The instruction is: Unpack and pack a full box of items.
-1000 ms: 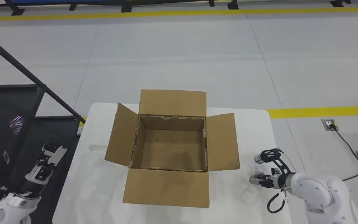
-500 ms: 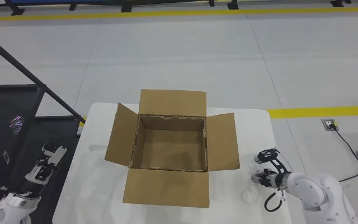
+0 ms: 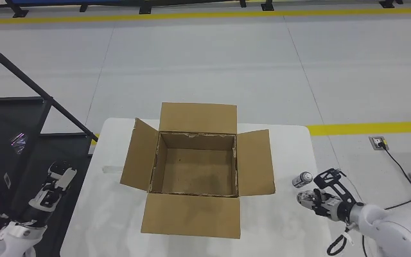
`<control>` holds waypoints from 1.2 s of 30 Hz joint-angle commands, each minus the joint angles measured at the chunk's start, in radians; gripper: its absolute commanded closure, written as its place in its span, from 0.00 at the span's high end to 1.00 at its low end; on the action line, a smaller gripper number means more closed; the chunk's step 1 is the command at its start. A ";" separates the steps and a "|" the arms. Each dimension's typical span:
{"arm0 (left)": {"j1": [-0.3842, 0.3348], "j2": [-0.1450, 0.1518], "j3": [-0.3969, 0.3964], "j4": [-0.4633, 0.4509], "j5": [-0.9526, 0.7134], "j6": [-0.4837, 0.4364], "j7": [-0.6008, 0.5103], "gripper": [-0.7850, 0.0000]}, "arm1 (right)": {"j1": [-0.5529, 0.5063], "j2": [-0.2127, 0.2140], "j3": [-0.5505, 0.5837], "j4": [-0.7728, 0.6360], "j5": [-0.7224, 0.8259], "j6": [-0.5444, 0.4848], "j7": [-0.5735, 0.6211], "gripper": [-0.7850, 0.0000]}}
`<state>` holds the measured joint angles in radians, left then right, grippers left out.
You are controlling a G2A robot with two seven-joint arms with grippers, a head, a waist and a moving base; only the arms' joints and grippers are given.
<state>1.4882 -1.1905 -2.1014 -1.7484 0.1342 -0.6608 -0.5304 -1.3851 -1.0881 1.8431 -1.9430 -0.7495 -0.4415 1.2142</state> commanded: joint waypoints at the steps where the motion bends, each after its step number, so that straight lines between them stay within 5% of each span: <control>1: 0.000 0.000 0.000 0.000 0.000 0.000 0.000 1.00 | -0.016 0.003 0.041 -0.081 0.065 0.022 -0.003 0.00; 6: 0.000 0.000 0.000 0.000 0.000 0.000 0.000 1.00 | 0.037 0.009 0.036 -0.215 0.161 0.150 -0.011 0.00; 10: 0.000 0.000 0.000 0.000 0.000 0.000 0.000 1.00 | 0.156 0.013 -0.078 -0.266 0.207 0.242 0.002 0.00; 18: 0.000 0.000 0.000 0.000 0.000 0.000 0.000 1.00 | 0.556 -0.017 -0.601 -0.089 0.093 0.428 0.034 0.00; 27: 0.000 0.000 0.000 0.000 0.000 0.000 0.000 1.00 | 0.981 -0.190 -1.206 0.371 0.015 0.639 -0.116 0.00; 36: 0.000 0.000 0.000 0.000 0.000 0.000 0.000 1.00 | 1.133 -0.400 -1.457 0.850 0.093 0.686 -0.270 0.00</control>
<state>1.4882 -1.1905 -2.1014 -1.7483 0.1342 -0.6608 -0.5304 -0.2646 -1.4599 0.4021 -1.1725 -0.6795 0.2510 0.9531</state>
